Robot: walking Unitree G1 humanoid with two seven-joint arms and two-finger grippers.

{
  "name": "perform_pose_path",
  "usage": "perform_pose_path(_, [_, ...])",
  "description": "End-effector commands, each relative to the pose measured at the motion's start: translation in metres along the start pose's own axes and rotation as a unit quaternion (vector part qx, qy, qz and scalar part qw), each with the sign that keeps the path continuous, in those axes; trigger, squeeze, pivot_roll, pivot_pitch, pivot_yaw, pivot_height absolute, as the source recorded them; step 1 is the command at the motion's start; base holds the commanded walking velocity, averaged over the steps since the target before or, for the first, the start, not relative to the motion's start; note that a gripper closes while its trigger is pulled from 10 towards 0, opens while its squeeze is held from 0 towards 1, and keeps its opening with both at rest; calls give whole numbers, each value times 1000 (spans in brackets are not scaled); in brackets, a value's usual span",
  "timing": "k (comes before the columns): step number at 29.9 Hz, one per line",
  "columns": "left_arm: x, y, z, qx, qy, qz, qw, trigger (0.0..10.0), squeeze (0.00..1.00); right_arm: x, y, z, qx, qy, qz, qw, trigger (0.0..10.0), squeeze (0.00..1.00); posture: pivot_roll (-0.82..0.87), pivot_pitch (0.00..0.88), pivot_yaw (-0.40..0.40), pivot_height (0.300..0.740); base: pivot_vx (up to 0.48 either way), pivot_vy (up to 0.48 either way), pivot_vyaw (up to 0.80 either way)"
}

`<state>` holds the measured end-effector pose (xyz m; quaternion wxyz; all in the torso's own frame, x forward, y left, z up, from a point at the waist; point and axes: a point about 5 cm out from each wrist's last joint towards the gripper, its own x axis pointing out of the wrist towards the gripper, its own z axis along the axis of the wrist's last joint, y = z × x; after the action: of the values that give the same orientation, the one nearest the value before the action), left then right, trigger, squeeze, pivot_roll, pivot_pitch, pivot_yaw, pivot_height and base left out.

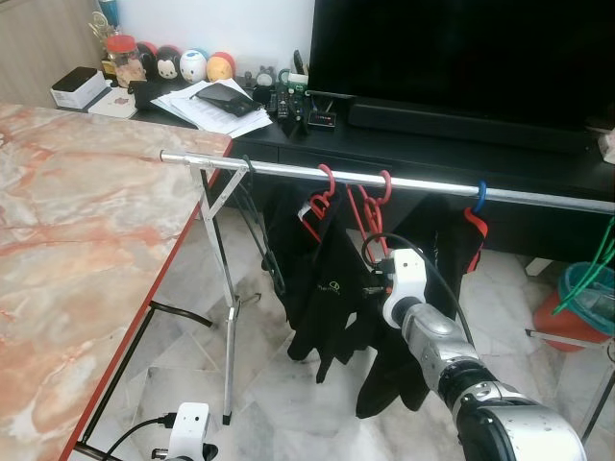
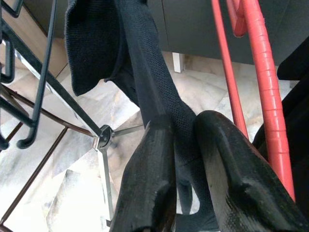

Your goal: Hang hanger

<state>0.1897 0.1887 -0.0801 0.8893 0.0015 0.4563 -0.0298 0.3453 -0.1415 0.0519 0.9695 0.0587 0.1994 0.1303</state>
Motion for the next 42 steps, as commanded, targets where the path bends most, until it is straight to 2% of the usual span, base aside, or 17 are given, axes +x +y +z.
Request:
perform_pose_path(1, [0,0,-4,2,10,0,1000,10000,0,-1,-2,-5,1,9,-3,1000,10000,0,19,49,-70,740,0,0,0])
perform_pose_path(10, [0,0,-4,2,10,0,1000,10000,0,-1,-2,-5,1,9,-3,1000,10000,0,19,49,-70,740,0,0,0])
perform_pose_path(11, [0,0,-4,2,9,0,1000,10000,0,-1,0,-5,-5,8,4,1000,10000,0,0,0,0,740,0,0,0])
perform_pose_path(12, [-1,0,-7,3,14,1,1000,10000,0,-2,4,-9,2,5,36,999,10000,0,23,55,-57,740,0,0,0])
perform_pose_path(14, [-1,-1,-11,4,21,2,1000,10000,0,-5,8,-14,17,-3,80,997,10000,0,22,56,-56,740,0,0,0])
perform_pose_path(29, [-2,2,-12,3,22,4,1000,10000,0,-6,9,-14,16,-1,101,995,10000,0,24,62,-60,740,0,0,0])
perform_pose_path(42, [-2,1,-12,2,24,4,1000,10000,0,-2,14,-4,19,-13,116,993,10000,0,28,61,-62,740,0,0,0])
